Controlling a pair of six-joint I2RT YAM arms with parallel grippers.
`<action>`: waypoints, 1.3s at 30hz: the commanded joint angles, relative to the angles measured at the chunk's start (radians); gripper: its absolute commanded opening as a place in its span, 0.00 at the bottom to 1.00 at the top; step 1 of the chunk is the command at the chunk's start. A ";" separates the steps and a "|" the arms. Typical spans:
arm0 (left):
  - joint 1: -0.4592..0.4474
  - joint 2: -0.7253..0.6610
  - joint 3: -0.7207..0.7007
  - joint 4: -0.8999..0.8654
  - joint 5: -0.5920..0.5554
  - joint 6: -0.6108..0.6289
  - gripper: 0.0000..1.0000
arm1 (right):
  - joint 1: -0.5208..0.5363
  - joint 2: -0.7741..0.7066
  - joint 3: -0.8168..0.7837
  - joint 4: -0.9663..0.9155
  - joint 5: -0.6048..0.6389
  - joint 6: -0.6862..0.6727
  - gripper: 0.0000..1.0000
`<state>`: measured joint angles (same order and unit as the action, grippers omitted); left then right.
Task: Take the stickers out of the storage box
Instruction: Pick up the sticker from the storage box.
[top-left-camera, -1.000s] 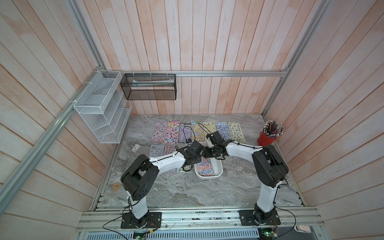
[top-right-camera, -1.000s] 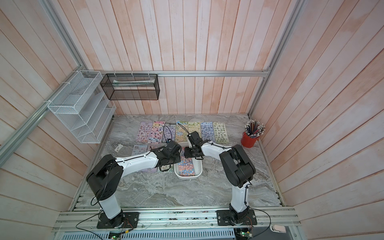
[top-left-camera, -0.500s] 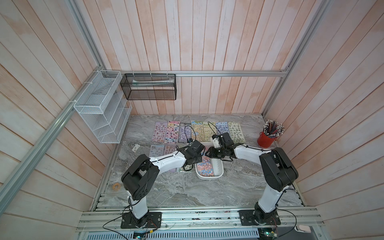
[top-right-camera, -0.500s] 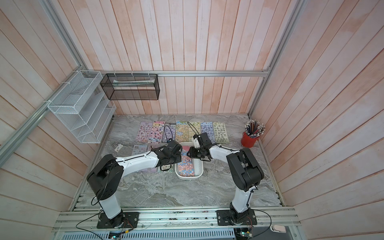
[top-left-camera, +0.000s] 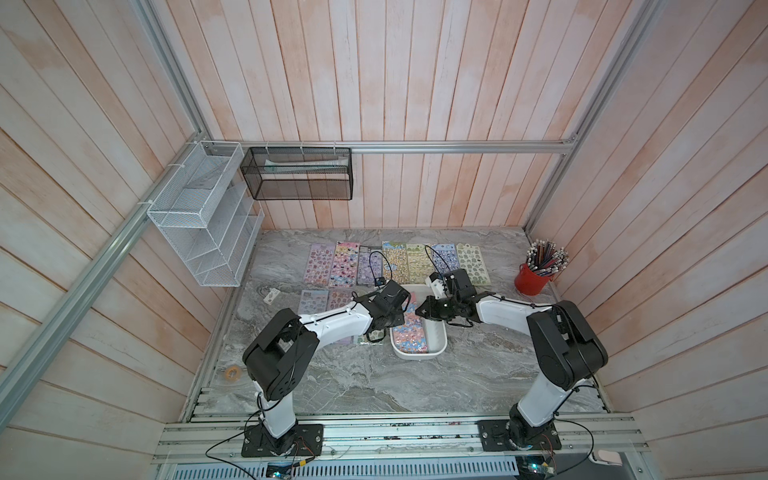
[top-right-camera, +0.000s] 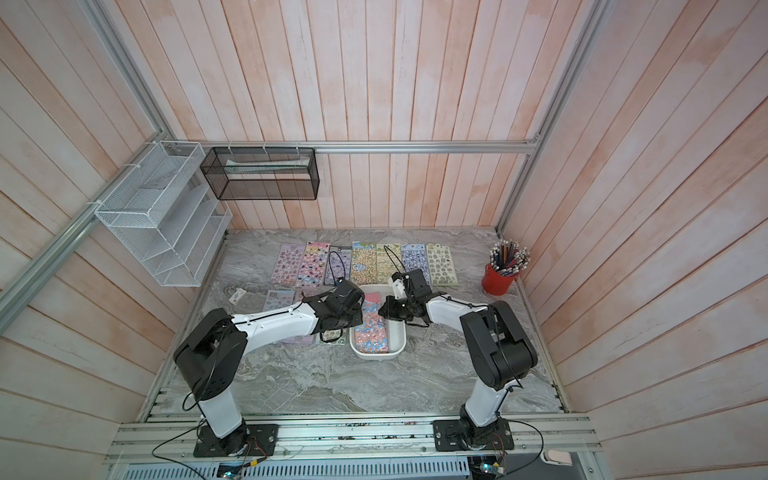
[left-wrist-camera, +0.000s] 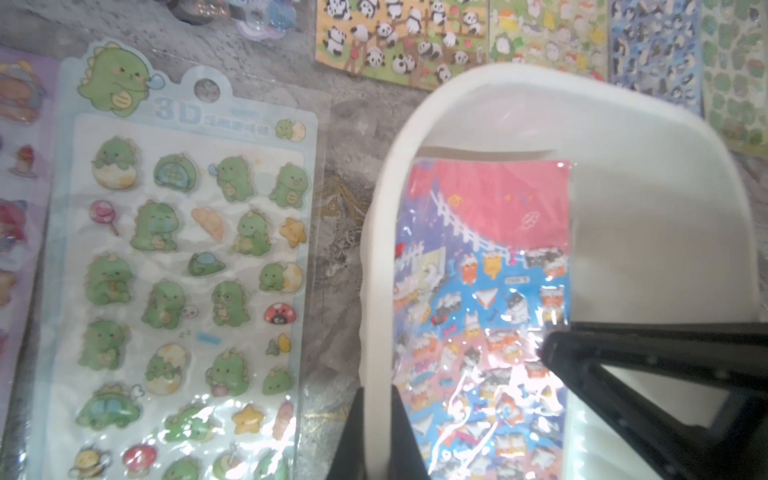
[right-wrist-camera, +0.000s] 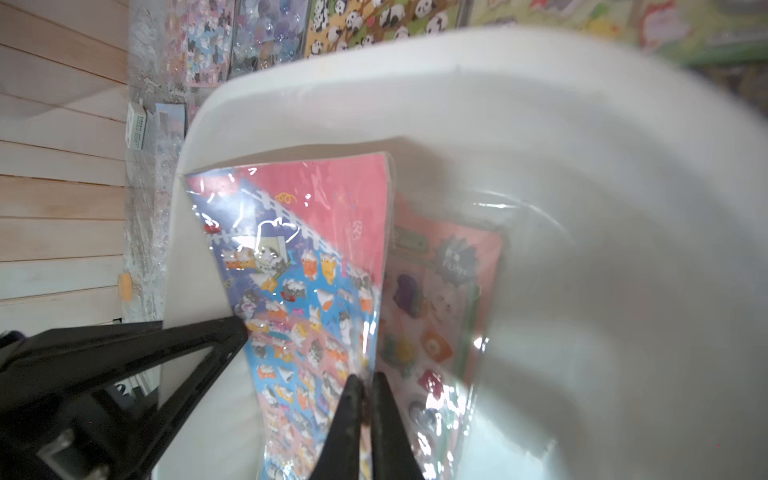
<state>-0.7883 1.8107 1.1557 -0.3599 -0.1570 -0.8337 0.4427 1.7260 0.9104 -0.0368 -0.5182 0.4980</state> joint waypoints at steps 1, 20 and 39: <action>0.004 -0.001 0.027 0.033 -0.007 -0.008 0.00 | -0.004 -0.035 -0.016 0.003 -0.036 0.008 0.04; 0.046 -0.128 0.014 -0.001 -0.023 0.046 0.00 | -0.159 -0.360 0.078 -0.207 -0.109 -0.003 0.00; 0.429 -0.691 -0.201 -0.178 0.021 0.232 0.00 | -0.343 -0.481 0.012 -0.210 -0.258 0.034 0.00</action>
<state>-0.4038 1.1923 0.9768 -0.4866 -0.1596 -0.6521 0.0681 1.2068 0.9489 -0.2497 -0.7639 0.5392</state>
